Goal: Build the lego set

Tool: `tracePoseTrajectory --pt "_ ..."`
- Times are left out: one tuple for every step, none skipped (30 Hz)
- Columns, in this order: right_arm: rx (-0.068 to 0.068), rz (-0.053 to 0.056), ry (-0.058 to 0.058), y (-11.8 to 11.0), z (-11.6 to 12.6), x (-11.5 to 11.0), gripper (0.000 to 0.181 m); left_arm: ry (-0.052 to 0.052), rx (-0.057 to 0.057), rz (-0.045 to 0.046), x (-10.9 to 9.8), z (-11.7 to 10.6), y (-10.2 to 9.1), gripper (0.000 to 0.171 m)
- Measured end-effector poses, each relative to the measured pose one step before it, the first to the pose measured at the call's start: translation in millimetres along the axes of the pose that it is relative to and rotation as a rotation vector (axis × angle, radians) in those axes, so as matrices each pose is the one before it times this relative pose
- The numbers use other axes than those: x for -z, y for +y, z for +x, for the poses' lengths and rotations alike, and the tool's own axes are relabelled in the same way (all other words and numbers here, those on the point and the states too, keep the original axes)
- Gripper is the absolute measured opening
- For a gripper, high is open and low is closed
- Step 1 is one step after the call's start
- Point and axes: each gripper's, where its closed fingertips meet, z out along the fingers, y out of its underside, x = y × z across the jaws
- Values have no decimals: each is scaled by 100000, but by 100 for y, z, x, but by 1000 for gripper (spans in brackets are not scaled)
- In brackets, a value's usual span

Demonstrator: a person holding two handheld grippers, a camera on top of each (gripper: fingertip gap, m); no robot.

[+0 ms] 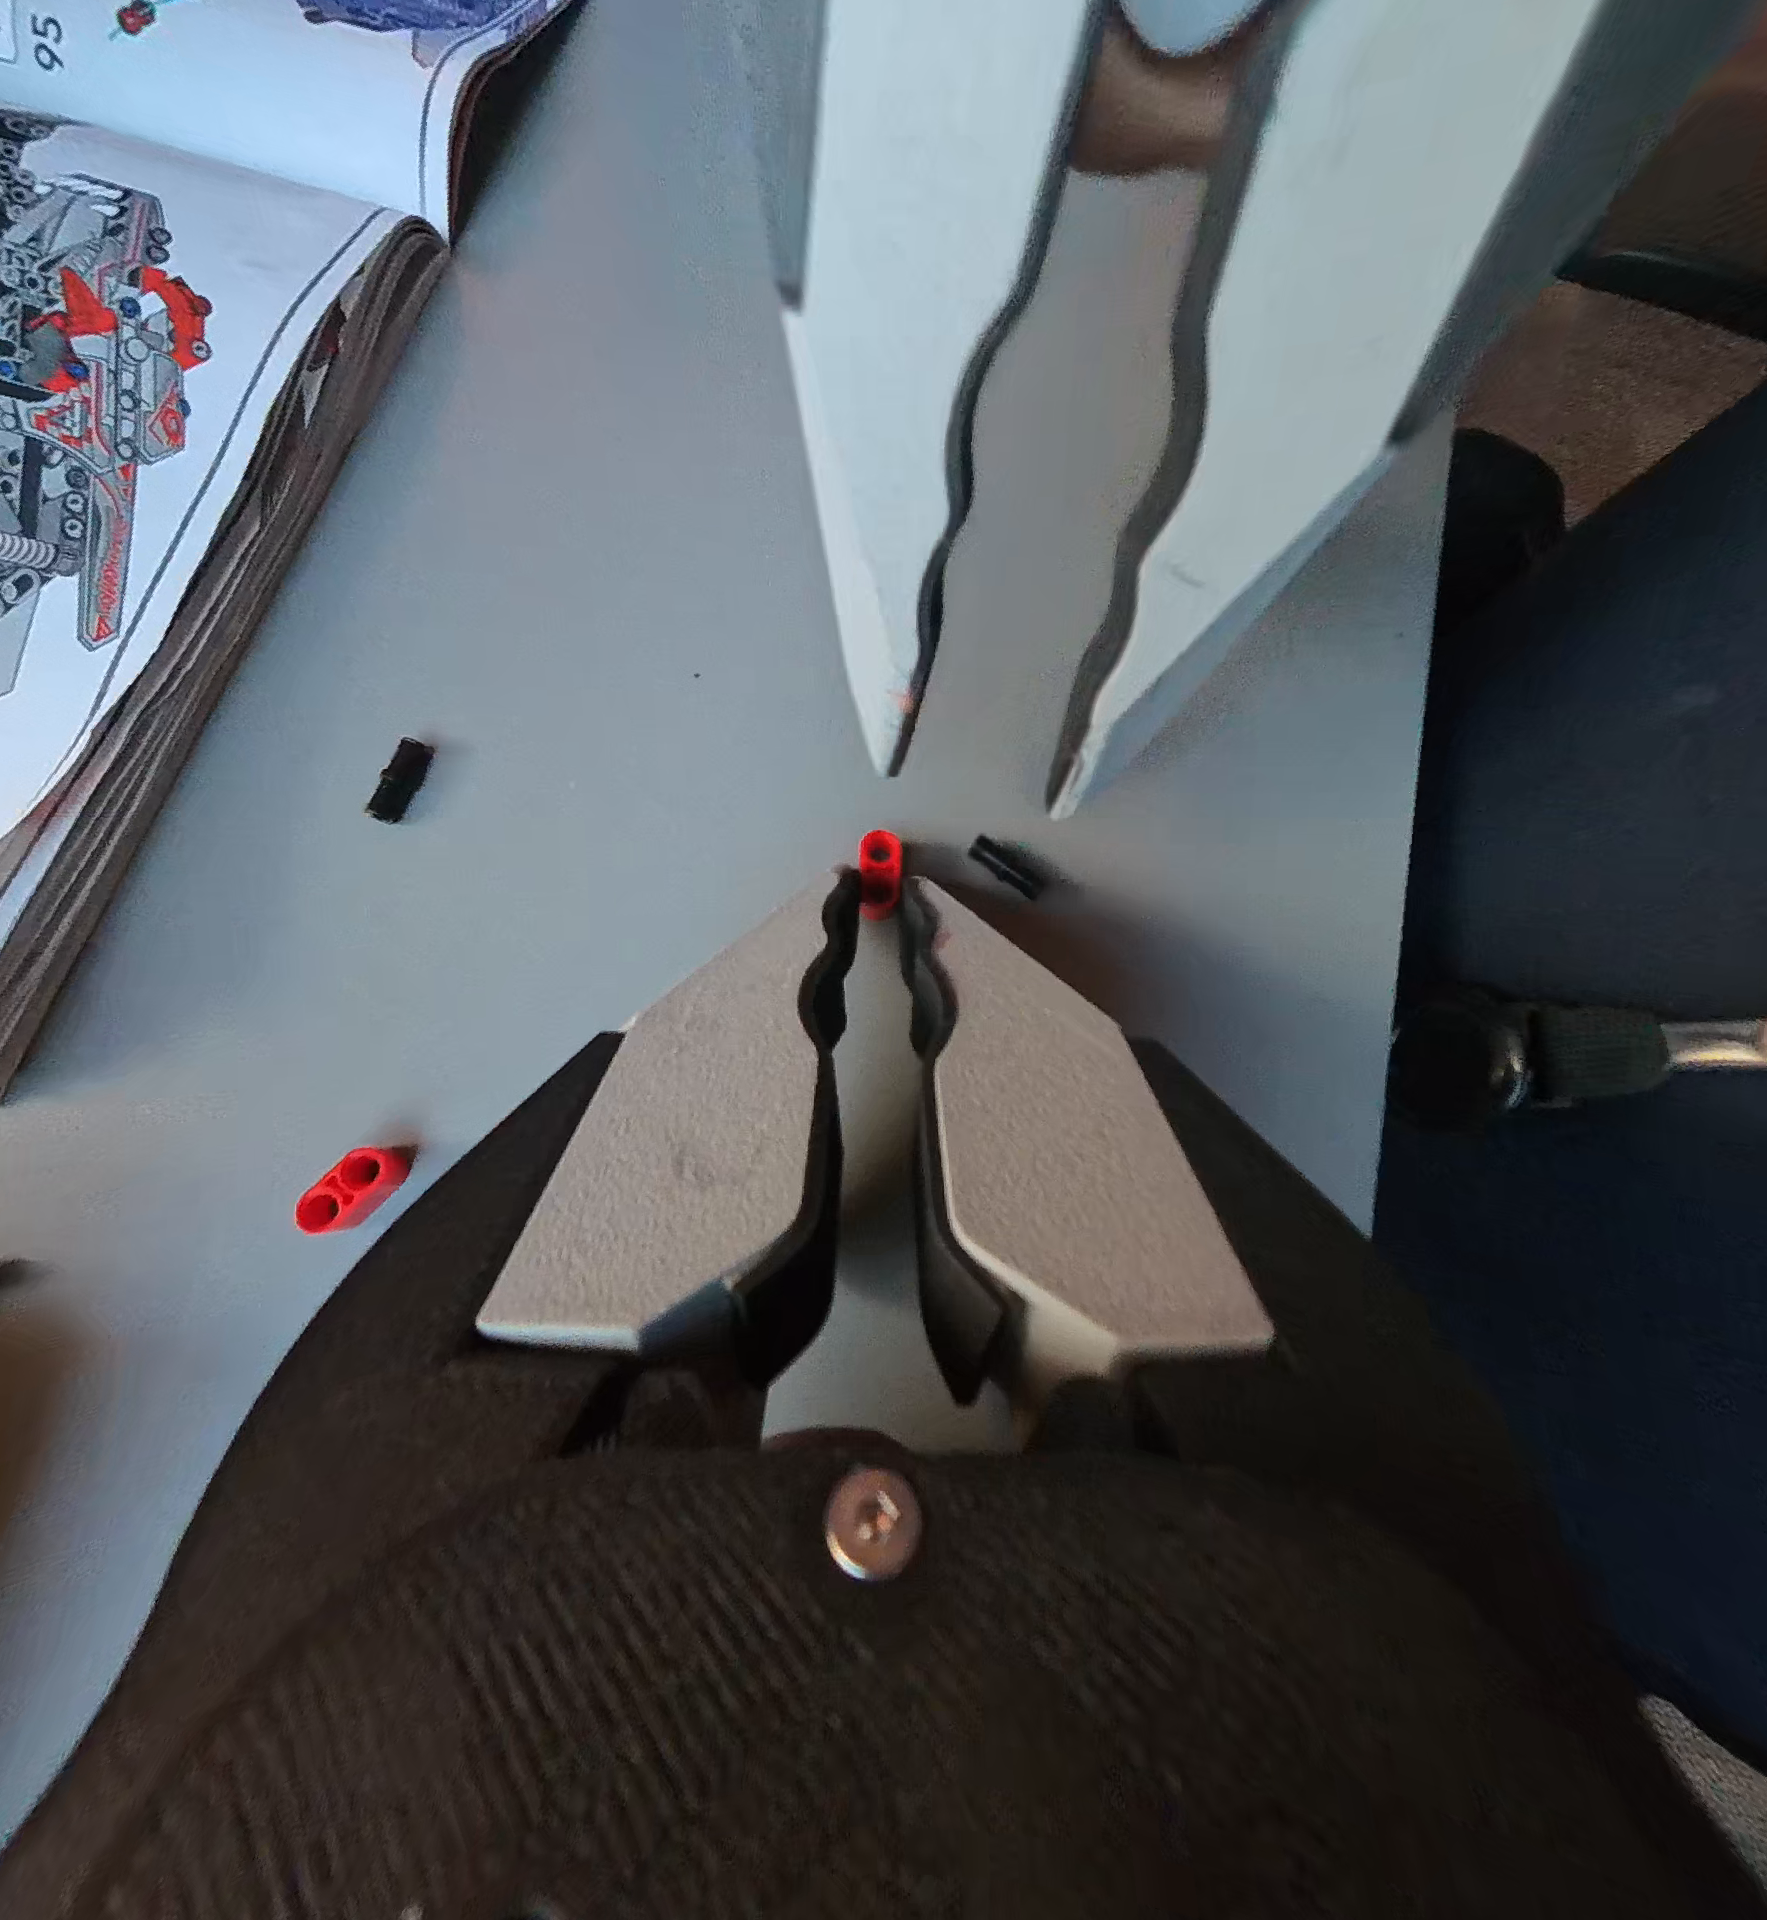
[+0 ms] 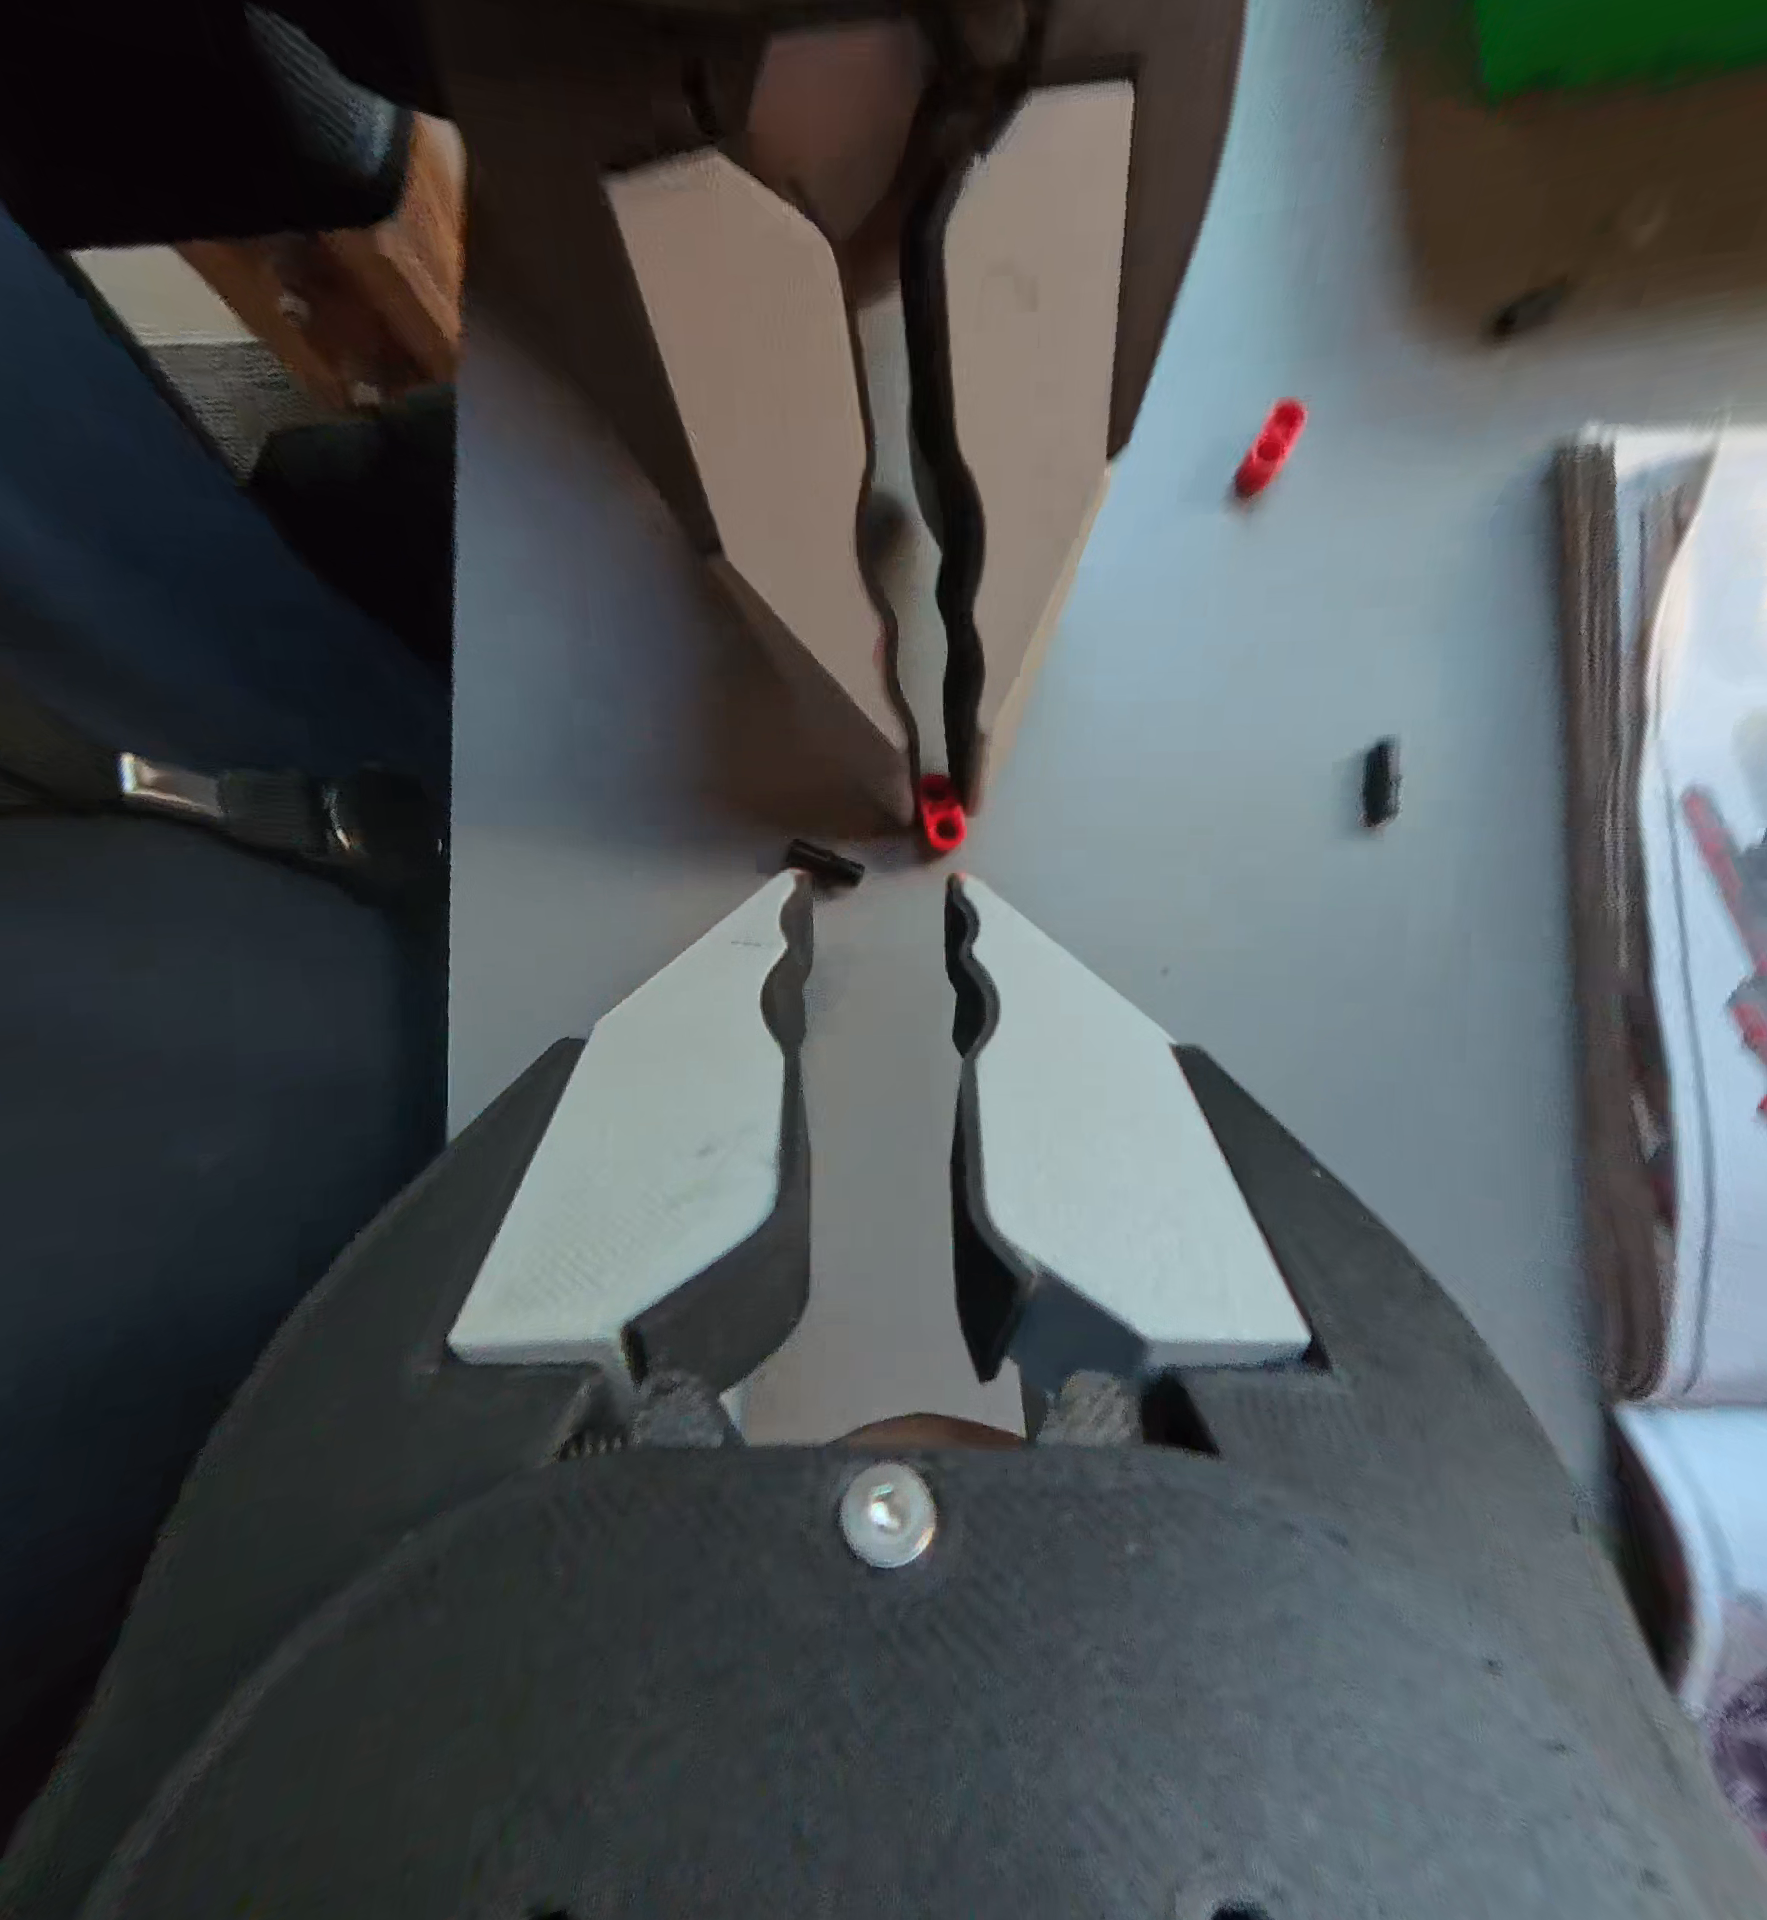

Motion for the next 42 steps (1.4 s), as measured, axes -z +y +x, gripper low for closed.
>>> tracePoseTrajectory --pt "-2911 235 1670 350 -280 -166 22 -135 -87 -6 -2 -3 1 5" --pt "-1967 1510 -495 105 -553 -5 21 -273 -42 33 4 -4 -8 5" --pt "1066 1046 312 90 -365 119 19 -321 -28 10 16 -14 4 5" --pt "5432 433 977 98 -234 200 17 234 -200 -22 35 49 11 5" --pt "8158 524 742 36 -154 194 16 1417 -201 -14 19 181 4 4" --pt "7769 -164 2197 59 329 79 17 1604 -124 -25 6 193 4 4" --pt "6175 -1391 -926 183 133 -67 18 1519 -283 -37 4 192 5 4" --pt "4586 -2180 -4071 296 -243 -125 18 179 196 47 10 -5 -14 4" --pt "3197 -2045 -1610 278 119 -151 19 -147 40 73 6 -25 -14 7" --pt "3525 -1127 -1829 175 -36 -182 20 -418 -517 199 44 13 -13 12" --pt "4140 -317 -1578 54 -106 -189 19 -716 -721 434 63 2 -37 13" --pt "3167 310 -18 -85 132 -124 16 -686 -672 540 68 20 -41 13" --pt "2068 -609 -2225 2 -193 -50 7 -589 -335 210 49 -3 -1 14" --pt "1726 -1112 -2033 63 -244 -18 0 -822 407 -90 19 -107 36 16" --pt "1388 -407 41 21 -18 -15 0 -311 901 -260 22 -83 72 20" --pt "626 68 -76 1 -91 3 0 -251 1456 -240 81 -74 106 24" --pt "61 244 -519 -18 -200 31 0 -531 1686 498 183 -88 51 25" --pt "-580 389 684 -18 -46 3 0 60 1244 1388 277 113 -11 24" --pt "-1583 676 984 -12 6 -6 0 250 977 1649 351 263 -61 24" --pt "-2502 441 723 18 9 24 0 -289 978 1721 385 315 -133 24" --pt "-3016 249 821 44 49 50 0 393 601 1886 382 580 -288 23" --pt "-3006 811 1252 -34 115 96 0 820 -438 2113 289 766 -448 21" --pt "-2728 1512 1085 -148 99 152 0 -658 -1840 1389 145 587 -409 19" --pt "-2315 1361 713 -138 51 152 0 -2216 -2813 -230 -30 245 -169 18" --pt "-1554 794 732 -93 34 98 0 -2646 -2591 -1789 -154 -32 66 18" --pt "-986 419 1099 -26 95 17 0 -1740 -2003 -2149 -266 -165 224 17" --pt "-1001 -247 854 116 95 -81 0 -620 -1337 -1902 -338 -226 391 13" --pt "-1151 -1241 756 272 125 -132 0 829 -201 -1969 -394 -136 543 6" --pt "-798 -1069 829 221 122 -57 0 1749 1025 -2426 -434 -39 584 5" --pt "-416 409 646 -63 63 53 0 2031 1603 -2469 -390 24 483 6" --pt "-605 1914 337 -373 27 149 0 2294 1575 1375 -71 126 -292 5" --pt "-1468 2048 275 -456 83 123 0 1305 610 -787 -78 33 -23 8" --pt "-1971 1113 160 -335 160 17 0 224 -16 -389 -44 -71 -68 11" --pt "-1558 940 486 -275 207 -53 0 -267 -107 -359 -33 -118 -43 13" --pt "-707 1540 45 -319 100 -95 0 -112 -150 -246 -24 -80 -27 14" --pt "-161 1162 -649 -245 -44 -170 0 26 -166 -37 -11 -32 -11 15" --pt "241 3 -407 -84 -37 -229 0 90 -74 133 3 0 7 15" --pt "643 -844 52 50 4 -254 0 -220 197 207 26 -49 22 15" --pt "733 -1120 401 95 43 -183 0 -348 562 131 76 -86 44 18" --pt "450 -482 422 51 37 -48 0 -660 964 -120 153 -128 91 24" --pt "-178 120 -55 -12 8 81 0 -847 869 -113 232 -132 102 27" --pt "-868 382 -202 -64 22 180 0 -597 -79 1445 317 -7 -105 27"
